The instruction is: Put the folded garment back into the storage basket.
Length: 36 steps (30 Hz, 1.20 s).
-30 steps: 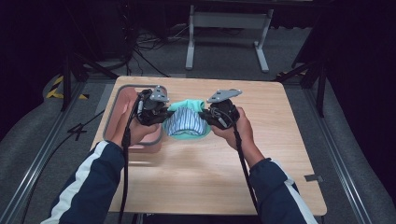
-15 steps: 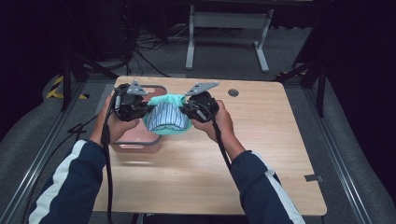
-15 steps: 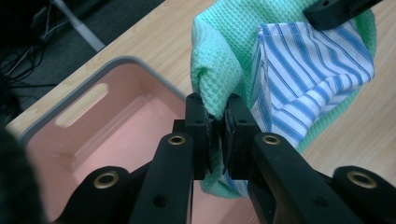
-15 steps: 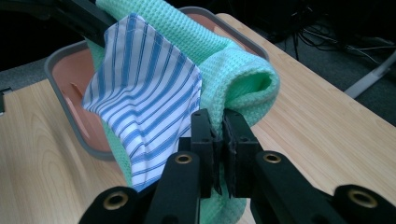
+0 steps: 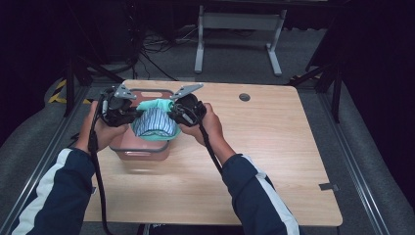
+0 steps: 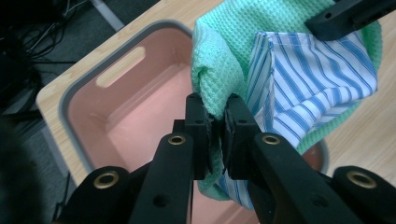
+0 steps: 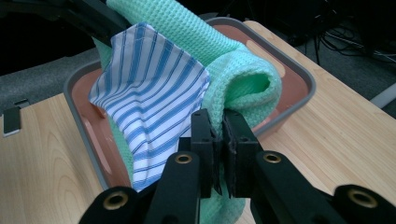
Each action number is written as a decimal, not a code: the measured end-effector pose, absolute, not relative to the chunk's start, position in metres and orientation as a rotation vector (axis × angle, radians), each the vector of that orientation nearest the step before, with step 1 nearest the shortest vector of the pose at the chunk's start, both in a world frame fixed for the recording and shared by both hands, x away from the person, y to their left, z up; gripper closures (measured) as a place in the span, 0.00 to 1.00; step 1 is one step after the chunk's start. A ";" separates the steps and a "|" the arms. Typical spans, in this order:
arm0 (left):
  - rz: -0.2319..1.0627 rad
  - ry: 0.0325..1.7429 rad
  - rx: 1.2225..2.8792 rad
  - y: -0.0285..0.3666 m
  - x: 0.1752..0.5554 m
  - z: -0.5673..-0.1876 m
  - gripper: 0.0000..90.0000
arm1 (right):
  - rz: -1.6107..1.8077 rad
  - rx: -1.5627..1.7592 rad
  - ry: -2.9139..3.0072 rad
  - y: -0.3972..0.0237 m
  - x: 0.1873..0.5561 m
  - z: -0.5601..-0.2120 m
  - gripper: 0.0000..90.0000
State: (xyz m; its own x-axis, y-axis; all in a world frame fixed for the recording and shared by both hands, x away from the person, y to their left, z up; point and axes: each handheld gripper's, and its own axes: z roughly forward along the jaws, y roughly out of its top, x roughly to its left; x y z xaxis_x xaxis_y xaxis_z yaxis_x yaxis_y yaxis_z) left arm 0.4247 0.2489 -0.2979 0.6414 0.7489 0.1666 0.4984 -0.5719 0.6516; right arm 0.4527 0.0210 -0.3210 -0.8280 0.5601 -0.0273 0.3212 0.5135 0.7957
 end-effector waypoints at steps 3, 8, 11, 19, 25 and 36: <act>0.590 0.983 2.296 0.256 0.425 -0.299 0.91 | 1.221 0.733 2.485 0.029 0.454 -0.321 0.93; 0.589 1.007 2.313 0.262 0.426 -0.302 0.91 | 1.220 0.721 2.501 0.041 0.455 -0.324 0.93; 0.587 1.017 2.314 0.266 0.426 -0.303 0.91 | 1.215 0.717 2.510 0.047 0.456 -0.327 0.93; 0.589 1.042 2.323 0.272 0.430 -0.312 0.91 | 1.197 0.713 2.533 0.059 0.457 -0.336 0.93; 0.599 1.059 2.347 0.278 0.433 -0.317 0.91 | 1.179 0.715 2.556 0.069 0.462 -0.343 0.93; 0.581 1.095 2.392 0.278 0.440 -0.340 0.91 | 1.058 0.736 2.632 0.085 0.473 -0.364 0.92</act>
State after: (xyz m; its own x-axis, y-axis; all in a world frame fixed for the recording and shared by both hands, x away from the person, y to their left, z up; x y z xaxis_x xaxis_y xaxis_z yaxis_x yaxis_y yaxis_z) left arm 0.4402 0.2779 -0.3398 0.5977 0.7794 0.1881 0.5926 -0.5874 0.5511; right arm 0.4734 0.0845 -0.3644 -0.8532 0.5215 -0.0090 0.3703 0.6177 0.6938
